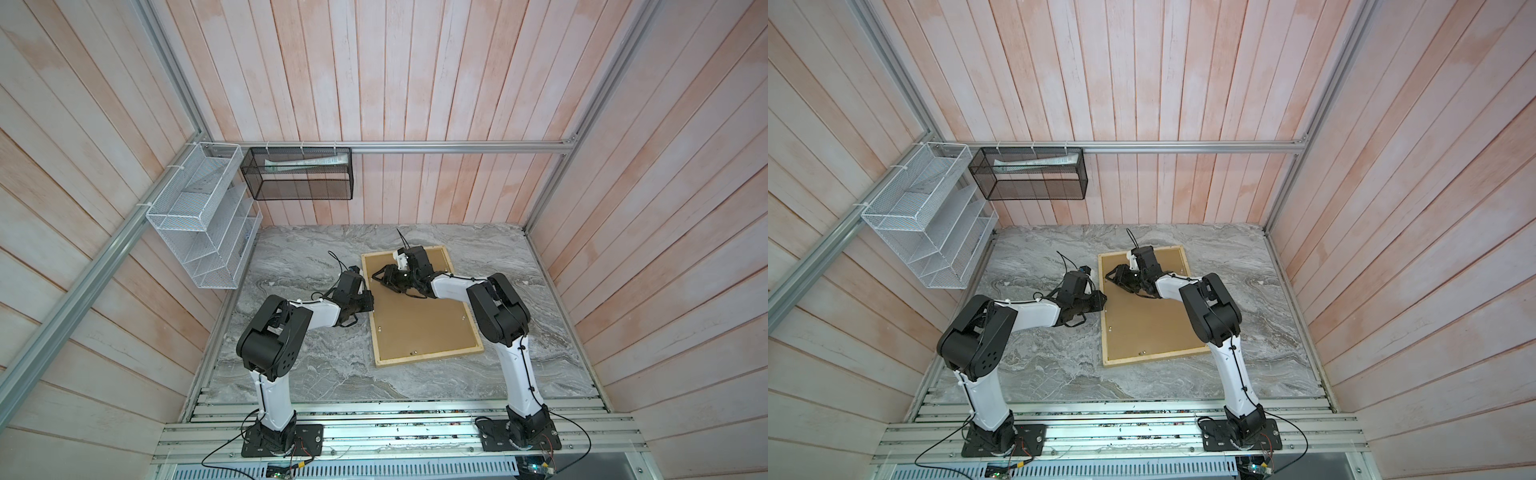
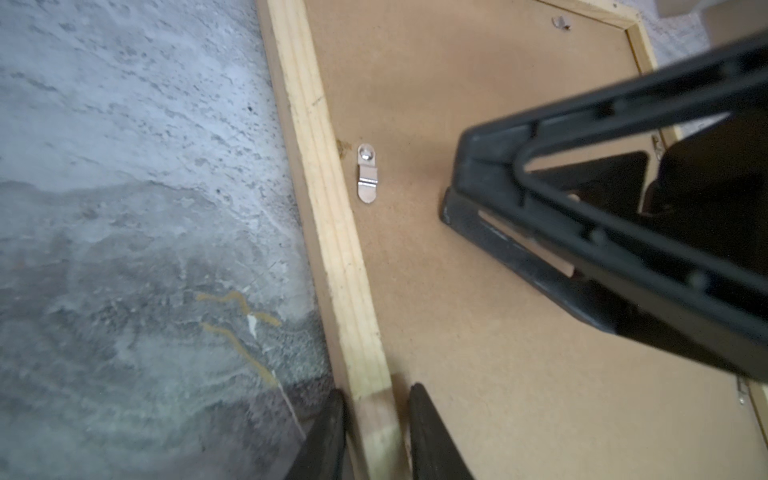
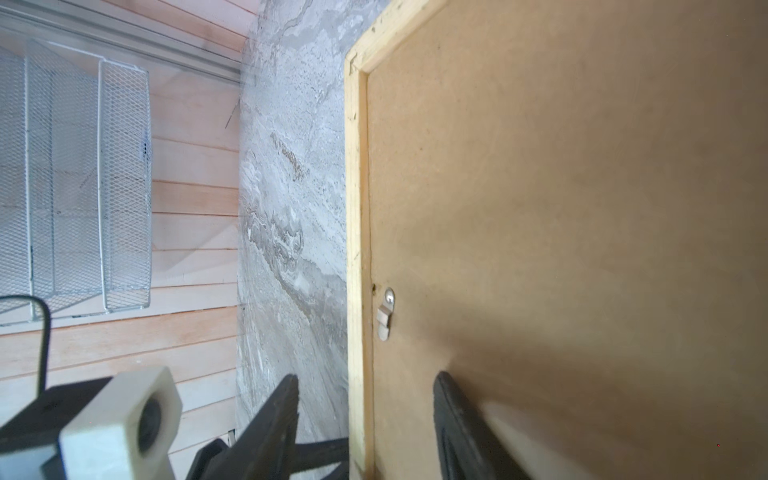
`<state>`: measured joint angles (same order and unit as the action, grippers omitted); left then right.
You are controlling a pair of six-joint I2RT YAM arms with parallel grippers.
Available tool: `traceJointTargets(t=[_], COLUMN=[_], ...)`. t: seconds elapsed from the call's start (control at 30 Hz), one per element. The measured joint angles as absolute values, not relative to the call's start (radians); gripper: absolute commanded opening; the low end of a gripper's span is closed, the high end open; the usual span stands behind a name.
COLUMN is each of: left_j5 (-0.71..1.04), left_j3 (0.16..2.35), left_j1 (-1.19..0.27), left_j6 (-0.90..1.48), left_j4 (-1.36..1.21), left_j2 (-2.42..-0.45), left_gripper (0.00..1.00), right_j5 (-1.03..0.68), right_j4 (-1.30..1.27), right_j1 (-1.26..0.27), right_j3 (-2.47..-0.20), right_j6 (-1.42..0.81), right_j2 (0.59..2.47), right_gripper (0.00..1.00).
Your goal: Put the photo into the frame
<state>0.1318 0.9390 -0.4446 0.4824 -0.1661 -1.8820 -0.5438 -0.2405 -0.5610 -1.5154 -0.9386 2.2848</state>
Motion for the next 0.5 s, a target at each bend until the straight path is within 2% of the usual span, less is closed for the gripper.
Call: traceJointTargets(t=[0.5], left_j5=[0.153], left_j3=[0.900], left_j1=[-0.436], left_j6=[0.483], left_j4=[-0.245], left_j2=[-1.882], left_gripper=[0.27], right_j5=[-0.550], right_j4=[-0.292], right_j1=[-0.577], right_j3=[-1.568], right_j6=[-1.071], right_j2=[2.339], right_gripper=[0.54])
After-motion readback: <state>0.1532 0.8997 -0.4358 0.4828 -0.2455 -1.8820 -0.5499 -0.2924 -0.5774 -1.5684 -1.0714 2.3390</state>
